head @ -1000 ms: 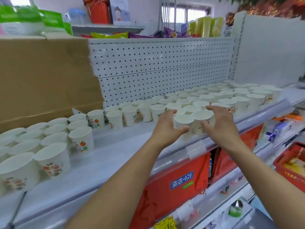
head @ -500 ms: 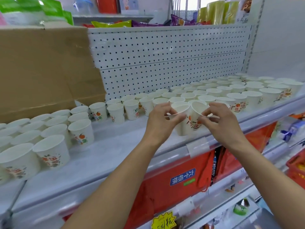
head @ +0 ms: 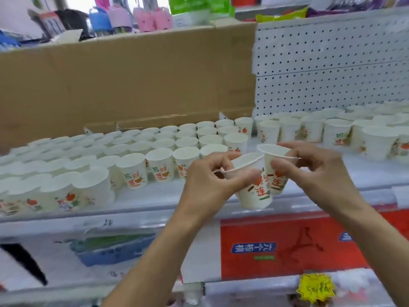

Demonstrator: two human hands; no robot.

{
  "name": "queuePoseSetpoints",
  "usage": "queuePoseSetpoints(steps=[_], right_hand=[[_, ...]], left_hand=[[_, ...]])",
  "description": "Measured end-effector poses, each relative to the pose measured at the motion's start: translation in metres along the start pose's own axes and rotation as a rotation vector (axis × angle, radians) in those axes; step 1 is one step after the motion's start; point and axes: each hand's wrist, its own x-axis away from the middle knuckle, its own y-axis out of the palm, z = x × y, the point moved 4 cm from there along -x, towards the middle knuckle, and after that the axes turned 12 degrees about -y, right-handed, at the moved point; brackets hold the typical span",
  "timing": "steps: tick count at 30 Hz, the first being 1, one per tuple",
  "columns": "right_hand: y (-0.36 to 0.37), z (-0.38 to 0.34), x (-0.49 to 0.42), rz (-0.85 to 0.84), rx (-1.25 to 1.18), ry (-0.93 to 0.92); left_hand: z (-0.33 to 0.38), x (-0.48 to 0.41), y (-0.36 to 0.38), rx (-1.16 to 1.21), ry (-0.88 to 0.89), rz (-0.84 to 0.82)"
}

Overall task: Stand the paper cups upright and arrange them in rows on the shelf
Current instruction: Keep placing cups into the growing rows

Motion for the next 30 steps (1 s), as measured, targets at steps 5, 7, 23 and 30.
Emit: queuePoseSetpoints(steps=[5,7,23,30], right_hand=[[0.095,-0.036,-0.002,-0.067,-0.014,-0.060],[0.129,-0.046,-0.005,-0.098,-0.010,-0.085],[0.219,-0.050,-0.018,-0.313,0.329,-0.134],[0.219,-0.052,-0.014,-0.294,0.343,-0.145]], left_hand=[[-0.019,0.028,-0.125,-0.209,0.084,0.247],[-0.028,0.026,-0.161,-0.321,0.112,0.295],[-0.051,-0.003,-0.215,-0.850,0.140,0.023],[-0.052,-0.003,-0.217,-0.952,0.178,0.003]])
